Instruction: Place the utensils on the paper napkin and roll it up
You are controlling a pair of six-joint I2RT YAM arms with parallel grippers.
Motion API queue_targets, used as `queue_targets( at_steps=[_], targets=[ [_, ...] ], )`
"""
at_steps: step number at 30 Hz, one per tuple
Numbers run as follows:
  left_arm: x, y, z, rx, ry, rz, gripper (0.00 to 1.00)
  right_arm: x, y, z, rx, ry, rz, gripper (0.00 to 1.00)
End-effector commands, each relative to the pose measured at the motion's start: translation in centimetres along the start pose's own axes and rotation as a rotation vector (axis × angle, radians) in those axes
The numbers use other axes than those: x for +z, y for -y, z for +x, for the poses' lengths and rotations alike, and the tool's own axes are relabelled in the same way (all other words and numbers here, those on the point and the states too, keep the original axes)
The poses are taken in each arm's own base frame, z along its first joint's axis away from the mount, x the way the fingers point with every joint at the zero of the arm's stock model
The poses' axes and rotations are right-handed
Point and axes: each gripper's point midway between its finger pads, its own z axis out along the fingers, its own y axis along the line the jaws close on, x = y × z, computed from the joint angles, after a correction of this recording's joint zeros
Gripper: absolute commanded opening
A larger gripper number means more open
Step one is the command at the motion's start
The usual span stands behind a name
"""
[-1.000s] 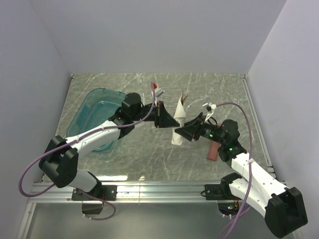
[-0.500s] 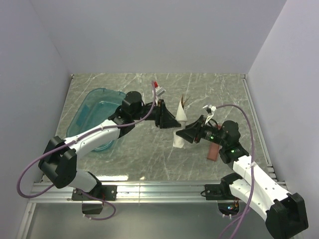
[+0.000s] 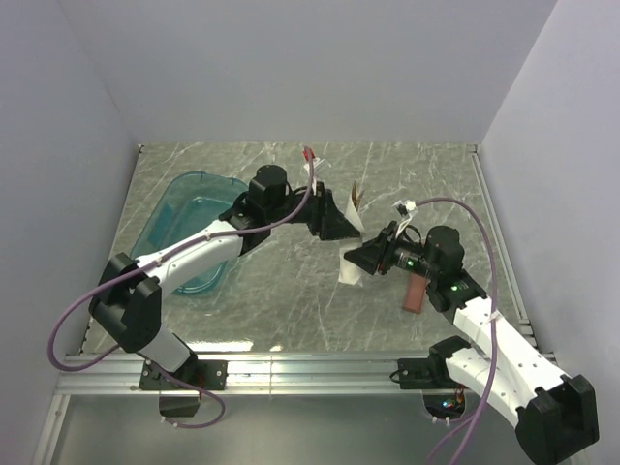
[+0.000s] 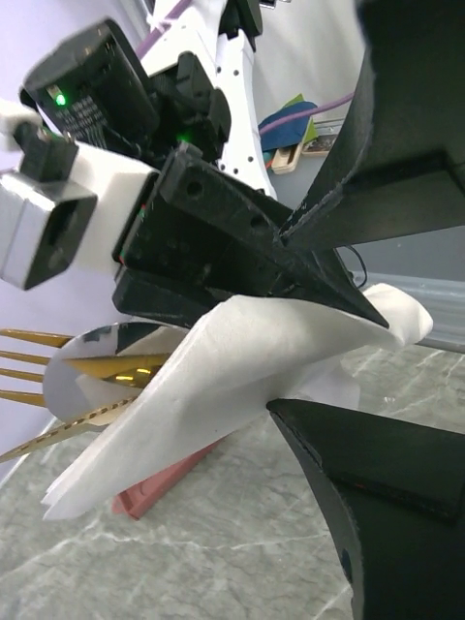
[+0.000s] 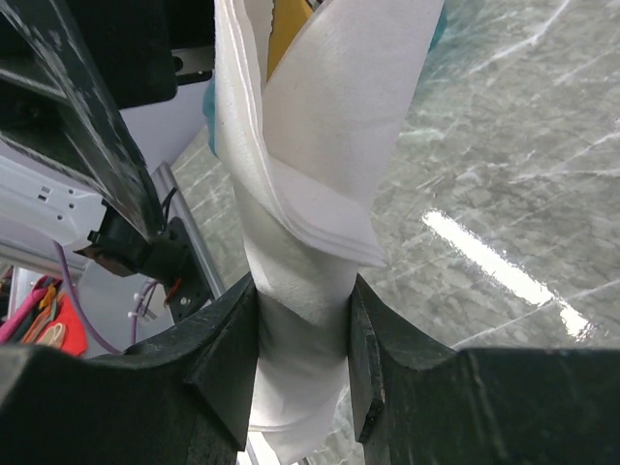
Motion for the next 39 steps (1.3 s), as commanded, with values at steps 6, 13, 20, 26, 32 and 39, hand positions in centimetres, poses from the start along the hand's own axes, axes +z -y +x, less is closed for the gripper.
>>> queue_targets(
  at_steps=[6, 13, 20, 26, 32, 39],
  targets=[
    [1.2, -1.1, -0.6, 0.021, 0.001, 0.003, 0.70, 0.7, -1.4, -2.6, -0.060, 0.035, -0.048, 0.00],
    [1.8, -1.8, -0.7, 0.006, 0.008, 0.004, 0.62, 0.6, -1.2, -2.4, -0.066, 0.032, -0.035, 0.00],
    [1.9, -0.6, -2.0, -0.024, 0.044, 0.105, 0.45, 0.4, -1.4, -1.8, -0.069, 0.025, -0.044, 0.03],
    [1.4, 0.5, -2.5, -0.026, 0.057, 0.144, 0.24, 0.2, -2.0, -1.6, -0.065, 0.031, -0.078, 0.15],
    [0.7, 2.5, -2.8, -0.018, 0.059, 0.233, 0.04, 0.1, -3.0, -1.5, -0.053, 0.041, -0.140, 0.29],
    [0.2, 3.7, -2.8, -0.001, 0.047, 0.270, 0.00, 0.0, -3.5, -2.2, -0.063, 0.059, -0.146, 0.41]
  ],
)
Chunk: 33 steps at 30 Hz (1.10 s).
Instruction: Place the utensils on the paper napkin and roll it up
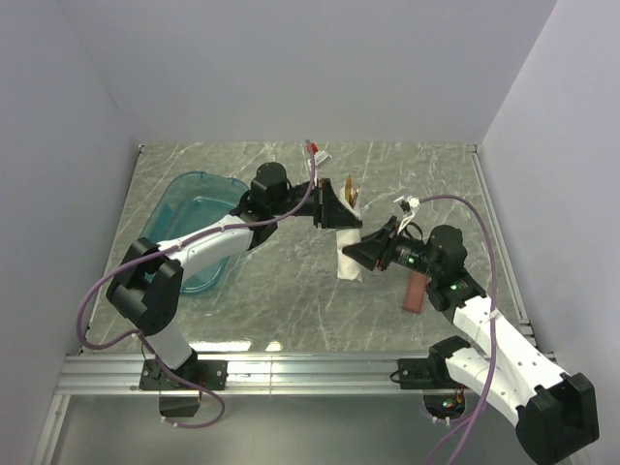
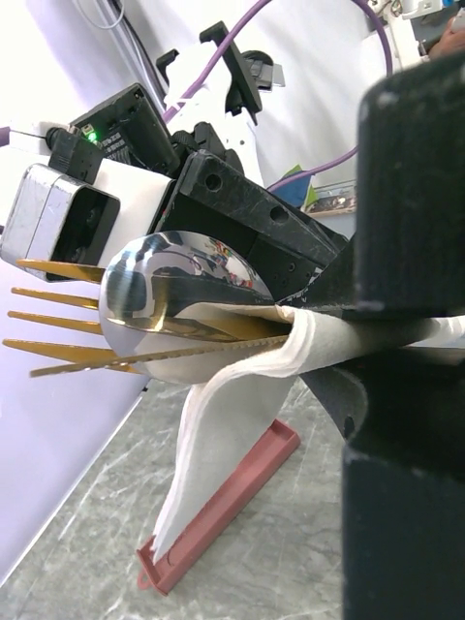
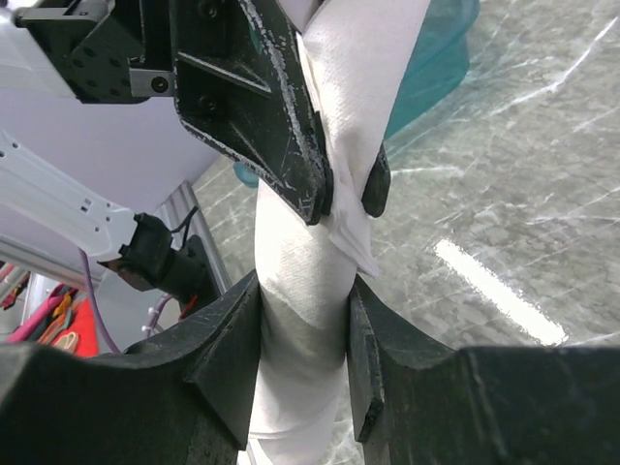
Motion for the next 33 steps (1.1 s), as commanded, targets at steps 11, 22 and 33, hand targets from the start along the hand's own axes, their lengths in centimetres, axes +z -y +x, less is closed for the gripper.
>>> queue_targets(
  at_steps=[11, 22, 33],
  targets=[
    [-0.6, 4.3, -1.0, 0.120, -0.003, 0.126, 0.01, -0.1, -3.8, -1.8, -0.023, -0.024, -0.186, 0.52],
    [-0.9, 5.6, -1.2, 0.150, -0.017, 0.159, 0.00, 0.0, -3.3, -1.0, -0.022, -0.045, -0.179, 0.54],
    [-0.7, 5.3, -1.5, 0.158, -0.023, 0.143, 0.01, -0.2, -3.0, -0.3, -0.016, -0.034, -0.178, 0.53]
  ],
)
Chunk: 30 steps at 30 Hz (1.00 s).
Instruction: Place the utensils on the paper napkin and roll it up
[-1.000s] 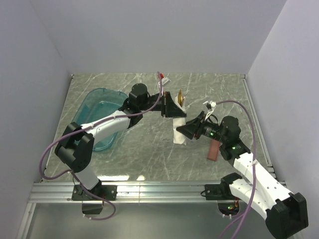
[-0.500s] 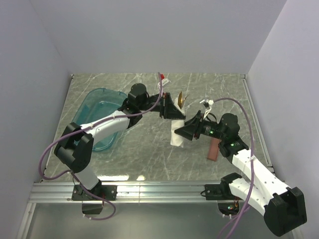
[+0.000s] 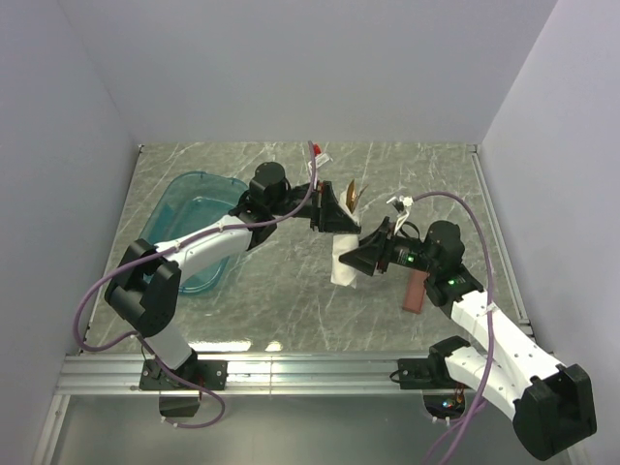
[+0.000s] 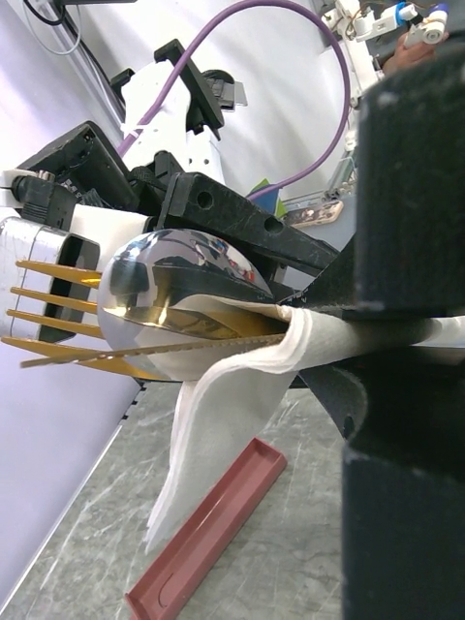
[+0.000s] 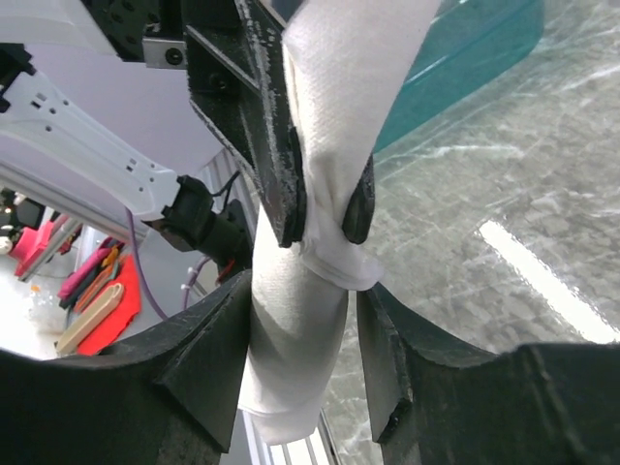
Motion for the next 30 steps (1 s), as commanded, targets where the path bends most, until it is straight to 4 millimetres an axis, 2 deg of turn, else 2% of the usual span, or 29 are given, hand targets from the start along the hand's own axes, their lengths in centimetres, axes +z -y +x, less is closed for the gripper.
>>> queue_targets(
  at_steps=[1, 4, 5, 10, 11, 12, 14, 15, 19, 23, 30],
  targets=[
    [0.0, 3.7, -2.5, 0.137, 0.034, 0.072, 0.00, -0.1, -1.6, -1.0, -0.032, 0.045, -0.072, 0.52],
    [0.0, 3.7, -2.5, 0.135, 0.038, 0.079, 0.01, 0.0, -1.8, -0.8, -0.024, 0.039, -0.093, 0.36],
    [0.1, 3.6, -2.4, 0.129, 0.037, 0.081, 0.01, 0.0, -1.8, -0.7, -0.024, 0.039, -0.093, 0.25],
    [0.2, 3.4, -2.5, 0.125, 0.036, 0.075, 0.02, -0.2, -1.6, -0.8, -0.038, 0.048, -0.072, 0.08],
    [0.2, 3.4, -2.7, 0.128, 0.041, 0.071, 0.05, -0.2, -1.5, -0.8, -0.037, 0.050, -0.069, 0.03],
    [0.2, 3.0, -2.7, 0.107, 0.039, 0.048, 0.17, -0.2, -1.4, -1.0, -0.036, 0.057, -0.058, 0.00],
    [0.3, 2.8, -3.2, 0.130, 0.049, 0.023, 0.31, -0.2, -1.4, -1.4, -0.044, 0.073, -0.044, 0.00],
    [0.3, 2.5, -3.4, 0.126, 0.052, 0.002, 0.48, -0.2, -1.3, -1.6, -0.041, 0.073, -0.033, 0.00],
    [0.2, 1.1, -4.0, 0.115, 0.060, -0.089, 0.62, -0.3, -1.1, -3.7, -0.084, 0.130, 0.026, 0.00],
    [-0.7, -0.1, -5.0, 0.104, 0.092, -0.171, 0.80, -0.3, -1.4, -4.7, -0.101, 0.141, 0.037, 0.00],
    [-3.9, -2.8, -5.9, 0.056, 0.154, -0.342, 0.91, -0.1, -0.9, -6.0, -0.090, 0.174, 0.079, 0.00]
  ],
)
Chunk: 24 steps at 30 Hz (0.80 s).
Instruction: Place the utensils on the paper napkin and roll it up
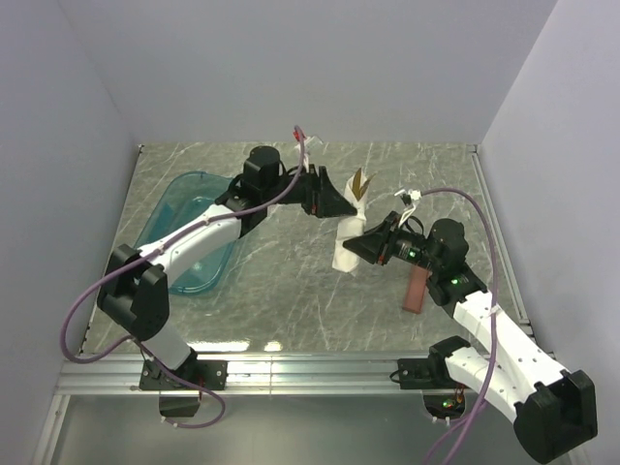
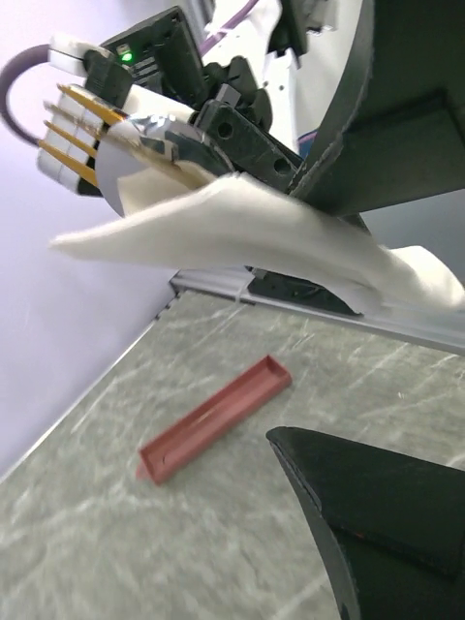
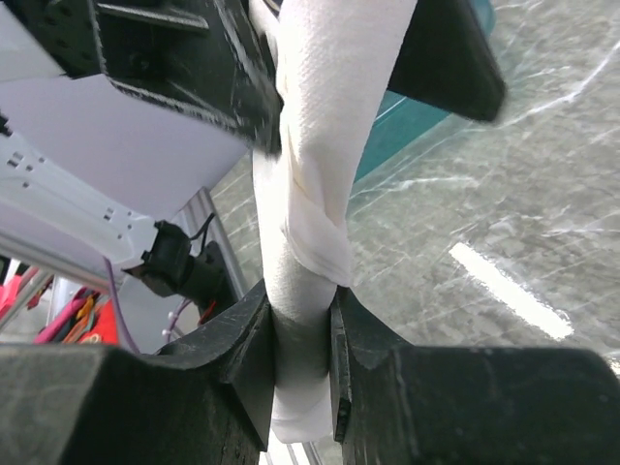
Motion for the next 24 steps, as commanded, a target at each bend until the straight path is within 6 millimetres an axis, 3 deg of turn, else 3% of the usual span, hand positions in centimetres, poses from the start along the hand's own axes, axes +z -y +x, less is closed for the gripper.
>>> queue_targets(
  at_steps=[1, 11, 15, 19, 24],
  targets=[
    [-2.3, -0.6, -2.2, 0.042, 0.079, -0.108, 0.92, 0.2, -1.2, -3.4, -0.071, 0.082, -0.004, 0.00],
    [-7.9, -2.1, -4.1, 0.050, 0.183, -0.248, 0.97, 1.6, 1.9, -3.1, -0.032, 0.048, 0.069, 0.00],
    [-11.8, -5.9, -5.5, -0.021, 0.249, -0.435, 0.92, 2.0, 1.5, -3.9, -0.036, 0.048, 0.054, 0.00],
    [-10.6, -3.1, -3.7, 0.041, 0.102, -0.213, 0.89, 2.5, 1.1, -3.4, -0.019, 0.016, 0.004, 0.00],
    [-5.6, -2.3, -0.4, 0.084, -0.026, -0.172, 0.88, 2.8, 0.5, -3.0, 0.004, -0.012, -0.054, 0.00]
  ],
)
